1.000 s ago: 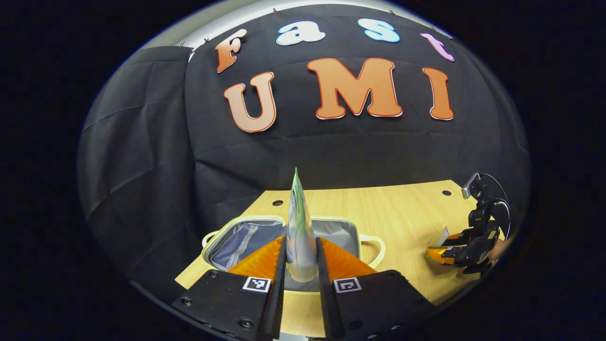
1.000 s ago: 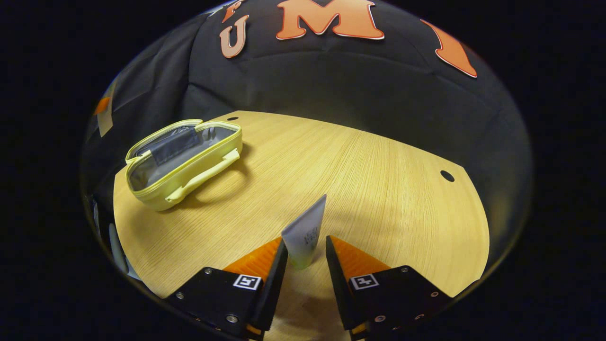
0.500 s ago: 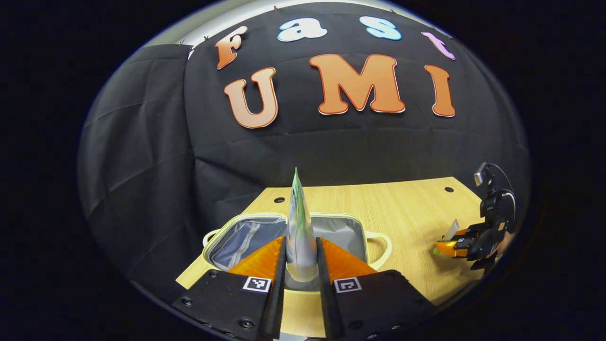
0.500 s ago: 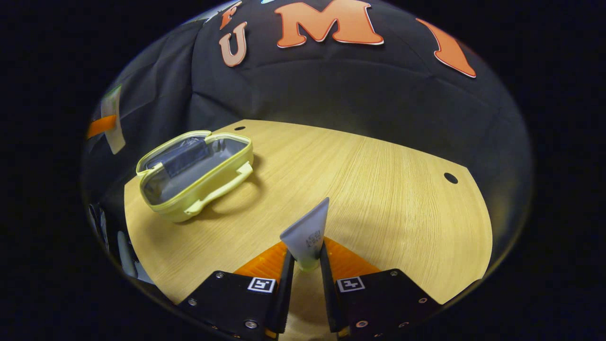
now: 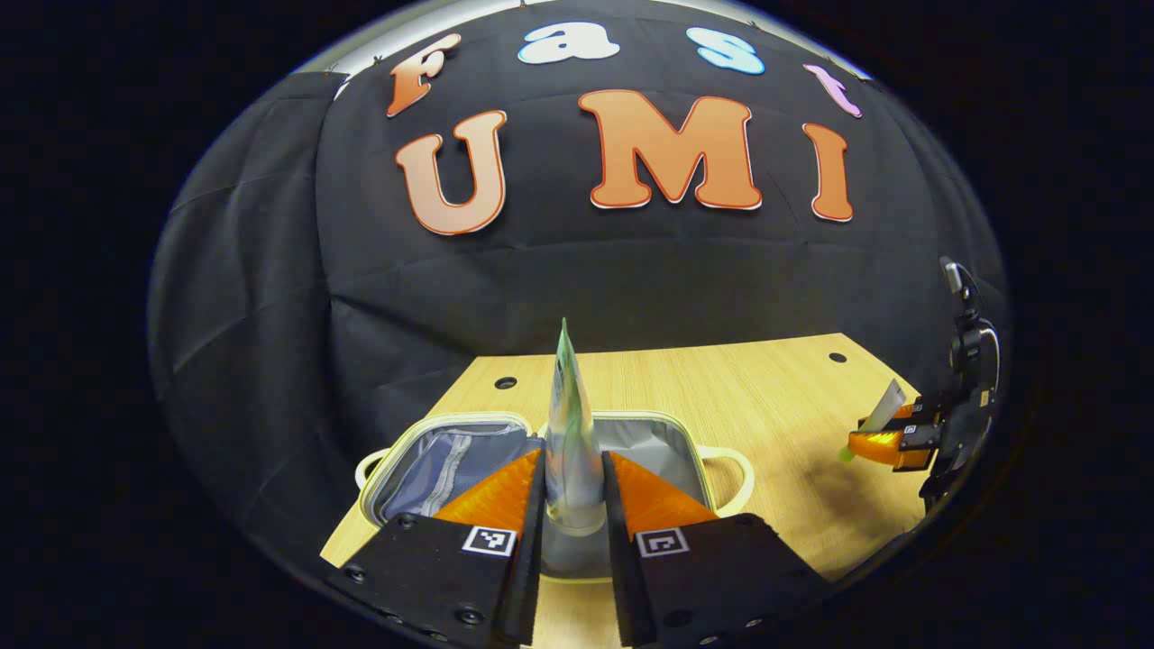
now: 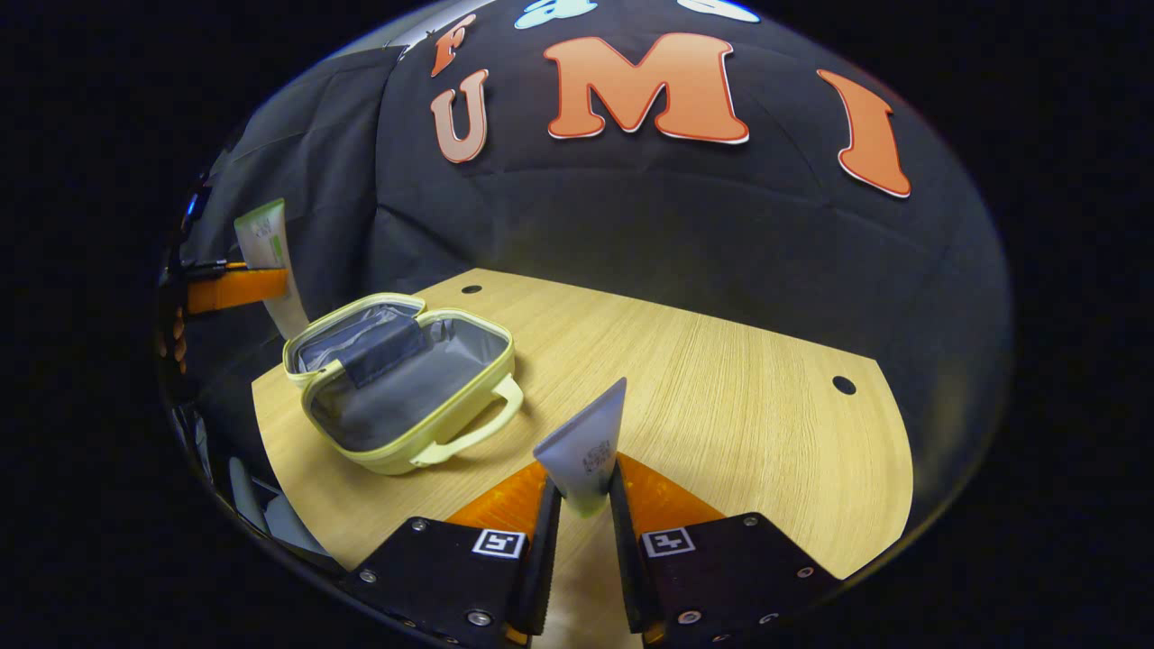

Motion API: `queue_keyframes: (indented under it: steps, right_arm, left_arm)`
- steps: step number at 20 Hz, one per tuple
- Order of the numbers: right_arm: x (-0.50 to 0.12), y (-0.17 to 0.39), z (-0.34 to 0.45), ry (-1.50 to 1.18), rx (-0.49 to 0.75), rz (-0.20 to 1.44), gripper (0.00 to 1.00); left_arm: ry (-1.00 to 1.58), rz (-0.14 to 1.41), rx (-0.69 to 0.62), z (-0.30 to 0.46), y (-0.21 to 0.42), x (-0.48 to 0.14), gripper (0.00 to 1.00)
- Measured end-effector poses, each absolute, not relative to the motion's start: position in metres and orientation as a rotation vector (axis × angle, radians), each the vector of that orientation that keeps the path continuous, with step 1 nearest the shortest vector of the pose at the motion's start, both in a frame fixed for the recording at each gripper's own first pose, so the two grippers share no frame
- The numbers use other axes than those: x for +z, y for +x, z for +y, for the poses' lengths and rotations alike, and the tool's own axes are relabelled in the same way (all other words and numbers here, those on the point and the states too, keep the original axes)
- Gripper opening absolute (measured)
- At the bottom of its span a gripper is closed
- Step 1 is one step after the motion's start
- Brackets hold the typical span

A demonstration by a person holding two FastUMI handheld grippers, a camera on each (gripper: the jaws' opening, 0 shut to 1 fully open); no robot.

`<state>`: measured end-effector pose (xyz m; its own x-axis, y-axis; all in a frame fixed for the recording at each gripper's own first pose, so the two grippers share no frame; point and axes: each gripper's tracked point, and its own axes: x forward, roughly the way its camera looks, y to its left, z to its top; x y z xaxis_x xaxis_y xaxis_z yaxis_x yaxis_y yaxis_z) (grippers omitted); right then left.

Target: First open the suitcase, pack the skin care products into it, and then close the suitcase.

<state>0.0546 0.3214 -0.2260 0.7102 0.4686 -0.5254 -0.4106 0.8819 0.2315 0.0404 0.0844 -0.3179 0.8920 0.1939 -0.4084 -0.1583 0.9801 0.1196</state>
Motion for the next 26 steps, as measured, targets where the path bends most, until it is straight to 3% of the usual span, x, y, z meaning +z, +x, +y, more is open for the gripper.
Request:
queue_keyframes:
  steps: [11, 19, 26]
  right_arm:
    - [-0.161, 0.061, 0.398, 0.094, 0.53, 0.589, 0.33]
    - [-0.166, 0.051, 0.463, 0.171, 0.553, 0.687, 0.33]
    - [-0.175, 0.057, 0.497, 0.219, 0.529, 0.75, 0.33]
  left_arm:
    - [-0.048, 0.69, 0.019, 0.065, 0.024, -0.359, 0.34]
    - [-0.15, 0.956, -0.046, 0.077, 0.031, -0.446, 0.34]
    - [-0.118, 0.999, -0.048, 0.087, 0.05, -0.458, 0.38]
